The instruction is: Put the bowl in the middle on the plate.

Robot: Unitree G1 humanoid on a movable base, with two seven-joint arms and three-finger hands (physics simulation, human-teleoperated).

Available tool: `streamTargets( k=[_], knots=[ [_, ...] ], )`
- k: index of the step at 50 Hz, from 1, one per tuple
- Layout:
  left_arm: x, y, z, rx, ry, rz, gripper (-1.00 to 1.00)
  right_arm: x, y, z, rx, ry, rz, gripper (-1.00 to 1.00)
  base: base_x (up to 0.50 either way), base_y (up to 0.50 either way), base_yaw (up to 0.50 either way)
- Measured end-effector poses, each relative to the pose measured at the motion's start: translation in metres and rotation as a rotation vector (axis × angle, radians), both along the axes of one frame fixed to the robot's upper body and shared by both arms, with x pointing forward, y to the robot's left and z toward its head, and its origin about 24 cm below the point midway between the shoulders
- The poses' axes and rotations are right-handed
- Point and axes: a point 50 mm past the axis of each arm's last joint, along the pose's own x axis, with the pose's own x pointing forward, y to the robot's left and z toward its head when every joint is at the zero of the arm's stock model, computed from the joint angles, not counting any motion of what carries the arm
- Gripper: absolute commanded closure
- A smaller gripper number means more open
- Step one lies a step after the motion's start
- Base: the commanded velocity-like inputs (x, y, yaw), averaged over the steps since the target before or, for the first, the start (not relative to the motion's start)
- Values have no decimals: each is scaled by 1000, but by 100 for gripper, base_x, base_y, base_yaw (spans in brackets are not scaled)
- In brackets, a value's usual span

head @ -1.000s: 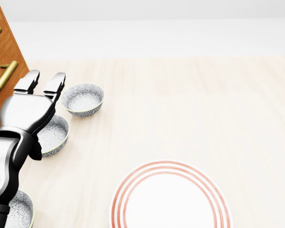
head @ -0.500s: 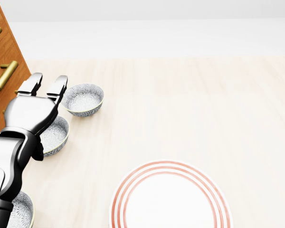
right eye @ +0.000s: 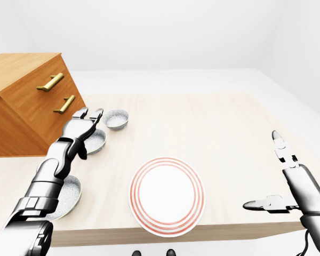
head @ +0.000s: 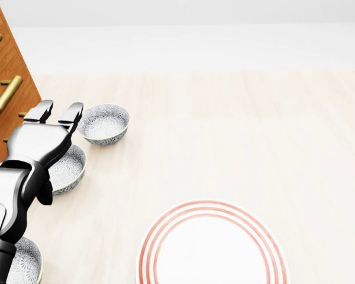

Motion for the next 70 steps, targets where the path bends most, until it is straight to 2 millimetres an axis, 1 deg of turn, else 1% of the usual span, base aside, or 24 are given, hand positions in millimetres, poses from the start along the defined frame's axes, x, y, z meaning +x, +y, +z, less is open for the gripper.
streamTargets(
  k=[18, 53, 70],
  knots=[
    [1, 2, -7, -10, 60, 11, -100, 0, 0, 0, 0, 0, 0, -100, 0, 0, 0],
    [1, 5, -29, -10, 125, 26, -100, 0, 0, 0, 0, 0, 0, -100, 0, 0, 0],
    [3, 8, -33, 11, 126, 34, -100, 0, 0, -1, 2, 3, 0, -100, 0, 0, 0]
  ],
)
